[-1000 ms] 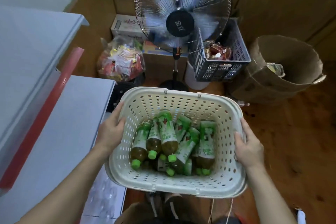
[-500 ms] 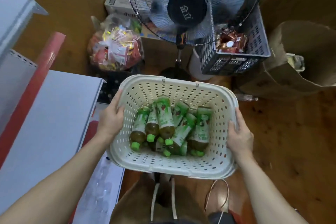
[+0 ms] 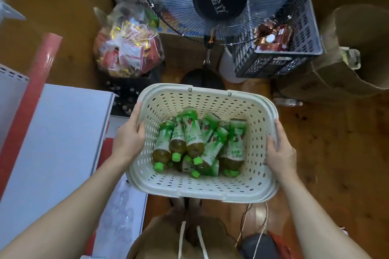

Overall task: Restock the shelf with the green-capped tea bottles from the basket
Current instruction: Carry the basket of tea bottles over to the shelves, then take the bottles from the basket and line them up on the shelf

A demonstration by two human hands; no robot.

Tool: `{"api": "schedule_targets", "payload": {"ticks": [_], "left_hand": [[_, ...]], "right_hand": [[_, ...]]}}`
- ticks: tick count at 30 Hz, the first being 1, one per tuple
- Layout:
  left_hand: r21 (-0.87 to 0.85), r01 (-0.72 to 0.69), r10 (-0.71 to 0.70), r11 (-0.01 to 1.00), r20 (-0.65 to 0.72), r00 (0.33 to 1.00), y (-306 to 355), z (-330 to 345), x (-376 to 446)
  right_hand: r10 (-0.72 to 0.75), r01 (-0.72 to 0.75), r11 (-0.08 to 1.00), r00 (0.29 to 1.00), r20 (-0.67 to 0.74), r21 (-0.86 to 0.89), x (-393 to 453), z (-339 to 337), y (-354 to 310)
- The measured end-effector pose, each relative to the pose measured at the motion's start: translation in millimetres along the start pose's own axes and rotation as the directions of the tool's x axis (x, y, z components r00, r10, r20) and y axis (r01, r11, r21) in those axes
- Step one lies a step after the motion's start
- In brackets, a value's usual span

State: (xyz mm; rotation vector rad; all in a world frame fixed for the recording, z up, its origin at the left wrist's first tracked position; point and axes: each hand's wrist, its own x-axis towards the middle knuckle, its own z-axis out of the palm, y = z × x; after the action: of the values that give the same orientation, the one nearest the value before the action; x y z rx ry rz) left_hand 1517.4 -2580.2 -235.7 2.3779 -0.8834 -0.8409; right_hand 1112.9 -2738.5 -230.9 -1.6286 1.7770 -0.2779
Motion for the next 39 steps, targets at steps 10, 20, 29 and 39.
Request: {"api": "schedule_targets", "payload": {"ticks": [10, 20, 29, 39], "left_hand": [[0.433, -0.184, 0.285, 0.883, -0.183, 0.941, 26.2, 0.5, -19.9], [0.411, -0.167, 0.067, 0.896, 0.246, 0.967, 14.4, 96.9, -27.8], [0.626, -0.229, -0.041, 0.746, 0.386, 0.922, -17.6, 148.4, -0.5], [0.540, -0.161, -0.034, 0.826, 0.333, 0.942, -5.9, 149.5, 5.6]], "right_hand": [[-0.320, 0.242, 0.893, 0.934, -0.157, -0.379, -9.4, 4.9, -13.8], [-0.302, 0.455, 0.794, 0.871, 0.387, -0.404, -48.5, 135.7, -41.4], [-0.140, 0.411, 0.785, 0.846, 0.515, -0.463, -30.5, 199.8, -41.6], [-0.173, 0.357, 0.859, 0.877, 0.448, -0.367, -28.6, 188.6, -41.6]]}}
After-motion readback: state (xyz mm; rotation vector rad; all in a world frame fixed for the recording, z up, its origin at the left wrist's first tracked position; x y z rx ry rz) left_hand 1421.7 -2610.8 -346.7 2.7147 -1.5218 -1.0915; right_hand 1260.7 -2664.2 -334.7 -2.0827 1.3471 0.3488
